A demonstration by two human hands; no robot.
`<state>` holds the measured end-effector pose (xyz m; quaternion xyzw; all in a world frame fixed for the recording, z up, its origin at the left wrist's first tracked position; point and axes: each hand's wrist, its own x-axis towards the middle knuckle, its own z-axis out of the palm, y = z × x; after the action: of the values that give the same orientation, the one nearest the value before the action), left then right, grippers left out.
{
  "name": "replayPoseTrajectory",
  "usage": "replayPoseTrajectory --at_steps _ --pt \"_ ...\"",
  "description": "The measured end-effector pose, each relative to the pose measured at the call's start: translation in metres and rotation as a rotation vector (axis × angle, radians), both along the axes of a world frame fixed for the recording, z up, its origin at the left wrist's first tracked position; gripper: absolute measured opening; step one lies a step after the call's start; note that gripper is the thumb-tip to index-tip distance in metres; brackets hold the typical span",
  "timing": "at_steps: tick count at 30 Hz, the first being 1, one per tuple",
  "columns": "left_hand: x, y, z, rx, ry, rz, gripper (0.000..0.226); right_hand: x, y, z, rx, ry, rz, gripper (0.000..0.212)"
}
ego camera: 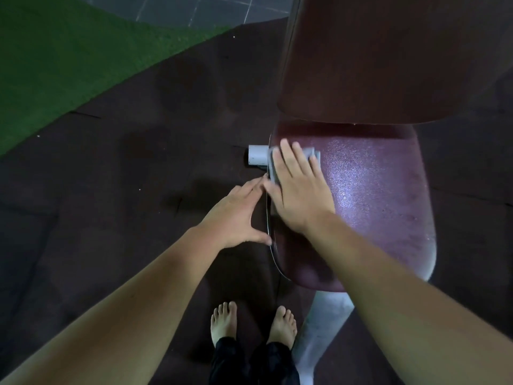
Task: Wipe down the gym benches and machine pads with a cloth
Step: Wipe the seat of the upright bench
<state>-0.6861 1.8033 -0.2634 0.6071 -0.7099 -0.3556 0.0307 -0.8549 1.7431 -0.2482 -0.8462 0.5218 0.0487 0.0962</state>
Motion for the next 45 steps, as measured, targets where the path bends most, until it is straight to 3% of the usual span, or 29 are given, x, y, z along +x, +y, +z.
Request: replayPoseTrajectory --at_steps 4,11,18,24,26,32,39,45 --pt "-0.005 0.008 -0.001 0.020 -0.041 -0.003 0.139 0.013 -0.028 -0.004 -0.033 0.036 -0.075 0.072" --pt "-0.007 0.018 -0.003 -0.002 -0.042 -0.017 0.138 -0.032 0.111 0.000 0.021 0.033 0.040 0.071" --pt "-0.011 0.020 0.000 0.011 -0.050 -0.010 0.144 -0.007 0.013 -0.002 -0.008 0.031 -0.099 0.071" --pt "-0.011 0.028 0.002 0.038 0.008 -0.010 0.149 -0.042 0.114 -0.003 -0.005 0.028 0.024 0.072" --pt "-0.013 0.029 0.004 0.050 0.002 -0.012 0.152 -0.064 0.104 0.000 -0.001 0.042 0.020 0.071" --pt "-0.015 0.031 0.006 0.065 -0.009 -0.006 0.153 -0.087 0.028 0.002 0.004 0.058 -0.327 0.075" --pt "-0.019 0.032 0.012 0.077 -0.027 0.003 0.154 -0.085 0.122 -0.001 0.012 0.040 -0.093 0.074" --pt "-0.019 0.032 0.010 0.088 -0.039 0.006 0.153 -0.137 0.037 0.003 0.014 0.051 -0.362 0.075"
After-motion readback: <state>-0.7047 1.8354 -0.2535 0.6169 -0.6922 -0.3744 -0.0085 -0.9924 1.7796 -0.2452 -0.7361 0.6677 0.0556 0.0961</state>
